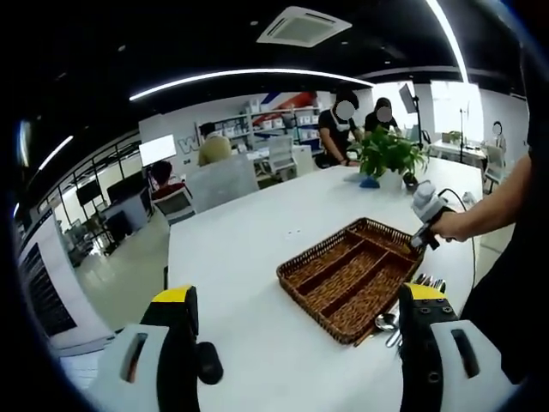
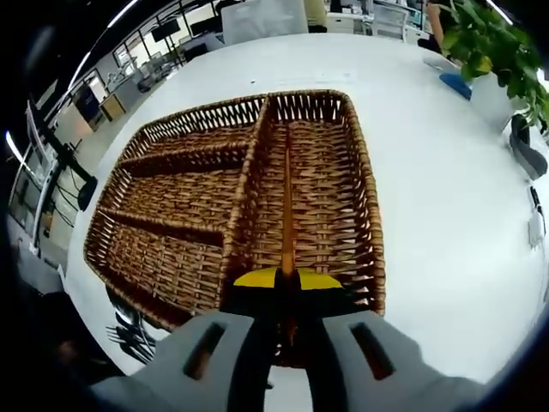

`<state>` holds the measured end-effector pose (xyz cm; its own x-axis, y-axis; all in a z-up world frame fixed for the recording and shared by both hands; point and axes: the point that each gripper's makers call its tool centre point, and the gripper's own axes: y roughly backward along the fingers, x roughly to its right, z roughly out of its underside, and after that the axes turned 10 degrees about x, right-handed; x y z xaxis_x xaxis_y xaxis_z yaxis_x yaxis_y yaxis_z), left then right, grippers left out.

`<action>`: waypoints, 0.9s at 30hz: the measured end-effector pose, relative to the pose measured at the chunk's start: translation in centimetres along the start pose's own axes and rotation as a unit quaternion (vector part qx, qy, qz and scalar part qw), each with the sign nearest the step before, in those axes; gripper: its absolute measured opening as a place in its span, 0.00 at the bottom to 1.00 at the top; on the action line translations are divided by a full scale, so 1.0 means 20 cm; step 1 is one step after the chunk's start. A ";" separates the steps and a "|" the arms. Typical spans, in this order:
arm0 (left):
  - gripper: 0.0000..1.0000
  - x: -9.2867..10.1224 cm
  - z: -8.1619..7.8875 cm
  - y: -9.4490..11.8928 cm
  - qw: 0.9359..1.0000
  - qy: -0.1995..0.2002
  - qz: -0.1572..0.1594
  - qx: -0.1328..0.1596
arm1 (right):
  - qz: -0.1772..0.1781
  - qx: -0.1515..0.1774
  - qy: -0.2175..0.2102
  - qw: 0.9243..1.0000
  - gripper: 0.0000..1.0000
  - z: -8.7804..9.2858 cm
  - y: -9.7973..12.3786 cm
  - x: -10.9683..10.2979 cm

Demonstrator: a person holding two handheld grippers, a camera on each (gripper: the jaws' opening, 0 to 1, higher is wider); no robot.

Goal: Arrange the knives, forks, and spoons in their matching storage slots by inserting each utensil handle-first until every utensil is classified and aligned in the correct compartment

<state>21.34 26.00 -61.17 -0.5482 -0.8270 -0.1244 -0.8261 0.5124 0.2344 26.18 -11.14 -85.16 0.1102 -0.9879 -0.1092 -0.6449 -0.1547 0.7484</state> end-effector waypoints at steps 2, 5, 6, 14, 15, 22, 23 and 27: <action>1.00 0.00 0.01 0.00 1.000 0.000 0.000 -0.001 | -0.004 -0.005 -0.003 1.000 0.04 0.02 -0.01 -0.01; 1.00 0.00 0.01 0.00 1.000 0.002 0.000 -0.001 | -0.010 -0.017 -0.002 1.000 0.04 0.04 -0.01 -0.01; 1.00 0.00 0.02 0.00 1.000 0.002 0.000 -0.001 | -0.011 -0.019 0.000 1.000 0.04 0.04 -0.01 -0.01; 1.00 0.02 0.04 -0.01 1.000 0.006 0.006 -0.007 | -0.015 -0.032 0.052 0.998 0.04 0.05 -0.02 -0.02; 1.00 0.02 0.04 -0.01 1.000 0.006 0.007 -0.007 | -0.013 -0.029 0.059 0.998 0.04 0.04 -0.03 -0.02; 1.00 0.02 0.03 -0.01 1.000 0.006 0.007 -0.006 | -0.020 -0.035 0.058 0.997 0.04 0.04 -0.04 0.00; 1.00 0.02 0.03 -0.01 1.000 0.007 0.006 -0.005 | -0.020 -0.034 0.059 0.997 0.04 0.04 -0.04 0.00; 1.00 0.03 0.04 -0.01 1.000 0.008 0.006 -0.005 | -0.027 -0.030 0.063 0.997 0.05 0.04 -0.04 0.00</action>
<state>21.09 25.56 -61.97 -0.5557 -0.8246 -0.1063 -0.8181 0.5196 0.2463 26.12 -10.94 -86.22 0.2392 -0.9685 -0.0698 -0.5891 -0.2019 0.7824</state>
